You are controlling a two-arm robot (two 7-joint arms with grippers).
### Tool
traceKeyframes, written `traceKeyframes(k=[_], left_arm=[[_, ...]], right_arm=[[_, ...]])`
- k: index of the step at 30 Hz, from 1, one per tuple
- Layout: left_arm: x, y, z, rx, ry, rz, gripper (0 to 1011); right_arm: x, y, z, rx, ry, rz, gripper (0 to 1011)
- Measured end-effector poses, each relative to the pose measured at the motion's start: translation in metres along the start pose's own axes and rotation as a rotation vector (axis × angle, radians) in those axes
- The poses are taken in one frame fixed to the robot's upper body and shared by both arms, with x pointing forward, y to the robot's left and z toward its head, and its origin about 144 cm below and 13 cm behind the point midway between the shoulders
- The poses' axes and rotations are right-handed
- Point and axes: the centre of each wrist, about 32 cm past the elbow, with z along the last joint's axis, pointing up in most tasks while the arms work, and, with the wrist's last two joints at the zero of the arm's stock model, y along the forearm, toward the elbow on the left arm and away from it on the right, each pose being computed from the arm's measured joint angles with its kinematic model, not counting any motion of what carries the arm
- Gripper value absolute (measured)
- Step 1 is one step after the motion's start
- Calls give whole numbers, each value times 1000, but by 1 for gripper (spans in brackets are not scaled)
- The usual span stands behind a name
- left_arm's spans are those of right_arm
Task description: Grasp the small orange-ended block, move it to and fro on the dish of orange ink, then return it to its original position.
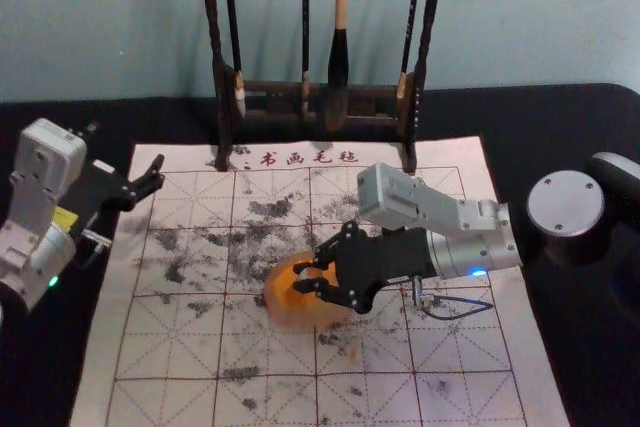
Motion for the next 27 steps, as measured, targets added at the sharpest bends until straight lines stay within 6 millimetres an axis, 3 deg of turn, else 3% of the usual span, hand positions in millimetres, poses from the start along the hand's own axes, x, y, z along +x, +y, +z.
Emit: traceKeyframes(k=[27], left_arm=[[0, 0, 0, 0, 0, 0, 1001]], right_arm=[[13, 1, -3, -3, 1, -45, 139]])
